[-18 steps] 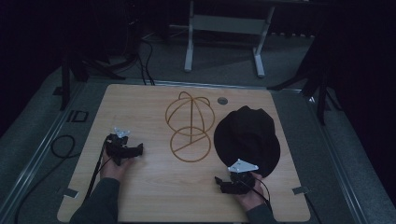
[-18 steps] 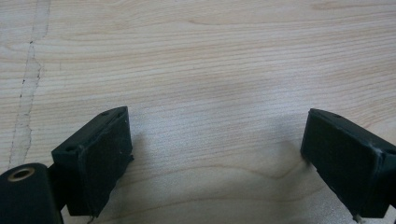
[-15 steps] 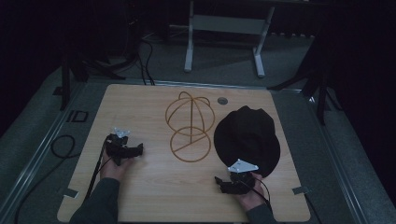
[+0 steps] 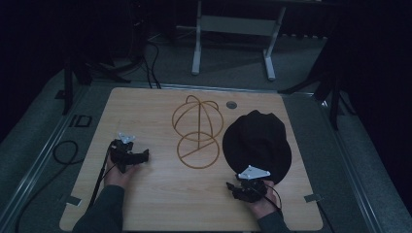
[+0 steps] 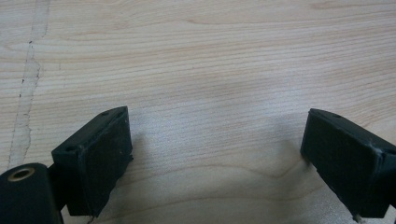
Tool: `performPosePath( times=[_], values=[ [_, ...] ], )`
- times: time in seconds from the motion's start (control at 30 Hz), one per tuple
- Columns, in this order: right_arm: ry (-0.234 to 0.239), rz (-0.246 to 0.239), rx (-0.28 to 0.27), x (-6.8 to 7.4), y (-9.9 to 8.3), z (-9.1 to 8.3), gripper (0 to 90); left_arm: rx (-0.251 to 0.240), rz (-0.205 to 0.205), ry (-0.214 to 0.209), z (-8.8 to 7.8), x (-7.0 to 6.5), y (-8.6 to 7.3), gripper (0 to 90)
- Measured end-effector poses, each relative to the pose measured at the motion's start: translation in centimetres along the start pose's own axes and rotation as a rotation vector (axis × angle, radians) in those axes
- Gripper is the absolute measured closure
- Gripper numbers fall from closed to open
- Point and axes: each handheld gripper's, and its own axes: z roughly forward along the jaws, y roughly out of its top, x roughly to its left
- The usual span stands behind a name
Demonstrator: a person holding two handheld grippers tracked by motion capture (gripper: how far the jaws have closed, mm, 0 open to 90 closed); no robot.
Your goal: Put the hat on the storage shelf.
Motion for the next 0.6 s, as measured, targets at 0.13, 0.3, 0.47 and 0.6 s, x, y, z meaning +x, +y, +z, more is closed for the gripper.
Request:
performPosePath(
  times=[0.13,0.3,0.47,0.6],
  values=[
    [-0.002,-0.012,0.004,-0.2,0.2,-0.2,54.6,-0.001,0.000,0.000,0.0,0.0,0.0,9.0],
    [-0.036,-0.022,0.000,-0.6,0.6,-1.3,58.5,0.001,0.005,0.000,0.0,0.0,0.0,9.0],
    [-0.070,-0.022,0.002,-1.4,0.4,-2.8,60.3,0.000,0.004,0.000,0.0,0.0,0.0,9.0],
    [-0.089,-0.016,0.000,-1.9,0.2,-3.6,60.8,0.000,0.004,0.000,0.0,0.0,0.0,9.0]
  ],
)
